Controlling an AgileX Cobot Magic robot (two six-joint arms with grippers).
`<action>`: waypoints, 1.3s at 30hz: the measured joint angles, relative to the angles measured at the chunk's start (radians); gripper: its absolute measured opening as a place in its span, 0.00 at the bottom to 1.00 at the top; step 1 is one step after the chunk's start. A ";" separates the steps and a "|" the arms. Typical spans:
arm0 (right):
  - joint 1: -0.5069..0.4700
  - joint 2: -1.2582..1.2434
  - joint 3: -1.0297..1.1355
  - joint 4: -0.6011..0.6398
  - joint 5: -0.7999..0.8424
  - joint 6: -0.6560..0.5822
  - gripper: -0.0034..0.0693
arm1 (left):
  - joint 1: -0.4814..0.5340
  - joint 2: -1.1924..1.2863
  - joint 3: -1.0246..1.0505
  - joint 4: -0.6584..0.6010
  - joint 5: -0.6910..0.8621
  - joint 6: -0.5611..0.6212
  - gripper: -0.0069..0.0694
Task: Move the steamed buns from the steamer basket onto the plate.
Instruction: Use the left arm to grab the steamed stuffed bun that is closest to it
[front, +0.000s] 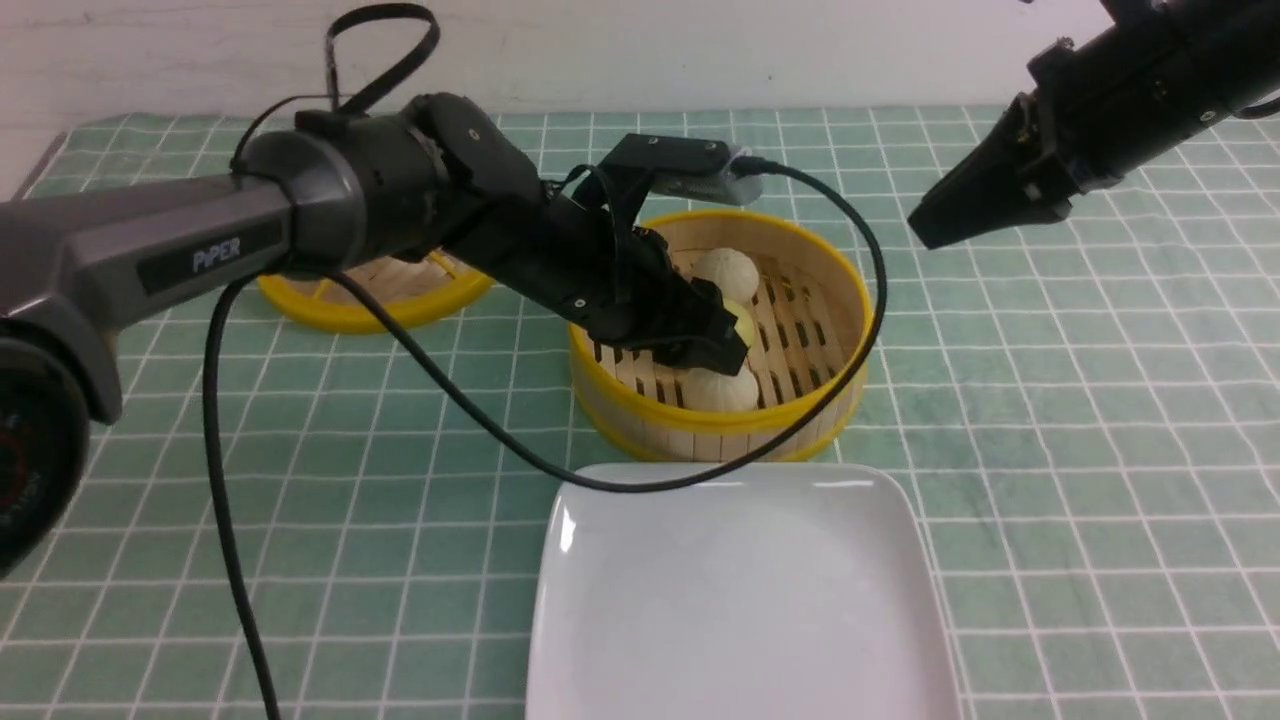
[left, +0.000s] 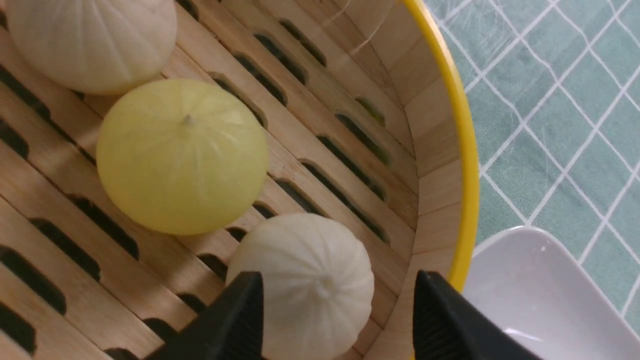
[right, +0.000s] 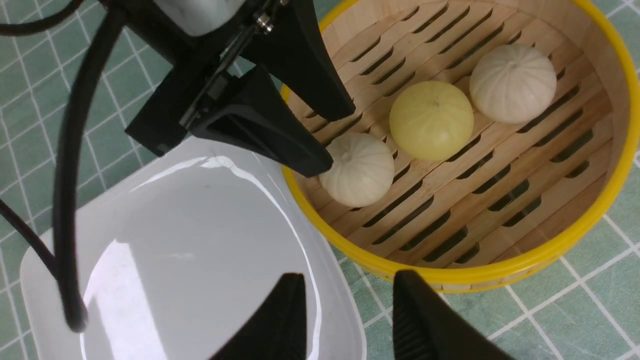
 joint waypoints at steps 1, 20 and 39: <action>0.000 0.000 0.000 0.000 0.000 0.000 0.41 | 0.000 0.003 0.000 0.002 -0.009 0.000 0.64; 0.000 0.000 -0.001 0.000 0.000 0.000 0.41 | 0.000 0.054 -0.002 -0.023 -0.056 0.000 0.64; 0.000 0.000 -0.001 0.000 0.000 0.000 0.41 | 0.001 0.090 -0.006 -0.049 -0.035 0.000 0.13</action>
